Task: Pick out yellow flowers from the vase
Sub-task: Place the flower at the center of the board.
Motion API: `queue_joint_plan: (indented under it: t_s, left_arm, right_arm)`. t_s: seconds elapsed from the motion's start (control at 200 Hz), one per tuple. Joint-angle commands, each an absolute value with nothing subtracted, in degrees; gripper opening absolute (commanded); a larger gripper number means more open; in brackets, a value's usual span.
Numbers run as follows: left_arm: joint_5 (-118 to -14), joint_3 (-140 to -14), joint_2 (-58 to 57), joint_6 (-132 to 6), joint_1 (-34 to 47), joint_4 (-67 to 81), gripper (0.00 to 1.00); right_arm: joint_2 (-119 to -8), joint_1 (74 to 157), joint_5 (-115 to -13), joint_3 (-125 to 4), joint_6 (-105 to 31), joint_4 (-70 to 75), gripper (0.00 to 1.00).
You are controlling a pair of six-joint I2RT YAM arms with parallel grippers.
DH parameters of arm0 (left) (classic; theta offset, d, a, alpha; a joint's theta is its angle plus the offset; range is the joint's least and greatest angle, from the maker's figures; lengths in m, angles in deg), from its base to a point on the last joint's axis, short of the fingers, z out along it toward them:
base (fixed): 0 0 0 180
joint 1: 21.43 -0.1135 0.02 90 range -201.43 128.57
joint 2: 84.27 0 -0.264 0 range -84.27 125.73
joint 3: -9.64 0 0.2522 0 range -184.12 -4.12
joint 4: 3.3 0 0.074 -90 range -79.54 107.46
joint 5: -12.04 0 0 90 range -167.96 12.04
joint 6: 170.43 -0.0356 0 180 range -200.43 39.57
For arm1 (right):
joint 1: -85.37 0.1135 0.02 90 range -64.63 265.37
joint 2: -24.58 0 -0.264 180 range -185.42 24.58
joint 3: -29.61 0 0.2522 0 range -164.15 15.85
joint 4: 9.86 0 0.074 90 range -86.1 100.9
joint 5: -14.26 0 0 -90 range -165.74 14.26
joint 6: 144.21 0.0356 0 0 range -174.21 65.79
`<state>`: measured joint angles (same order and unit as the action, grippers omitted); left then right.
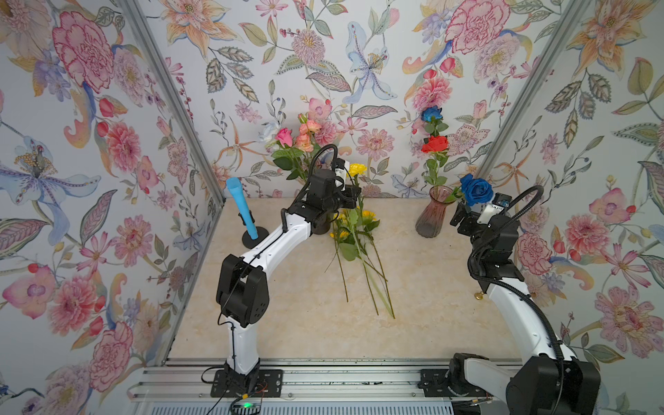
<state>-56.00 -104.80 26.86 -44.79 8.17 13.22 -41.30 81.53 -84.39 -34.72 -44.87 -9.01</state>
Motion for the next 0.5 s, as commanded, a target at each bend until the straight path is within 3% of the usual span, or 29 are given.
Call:
queue_joint_plan:
  t_s: [0.0,0.3,0.45,0.495]
  left_arm:
    - [-53.98,-101.77,28.68,-42.81,6.96,15.03,0.0]
    - [-56.64,-101.21,35.16,-44.64,6.5,17.77,0.0]
    - [-57.05,-101.0,38.45,-44.31,6.37,16.8,0.13]
    - [-57.21,-100.9,39.26,-44.3,6.36,16.47,0.12]
  right_arm:
    - [-39.22,81.72,-85.62,-33.0,-42.99,-7.57,1.0]
    - [-30.18,82.38,-87.46,-25.28,-38.73,-6.22,1.0]
    - [-24.9,84.79,-88.64,-21.53,-37.52,-4.08,1.0]
    - [-23.52,86.02,-89.56,-20.3,-37.56,-3.77,1.0]
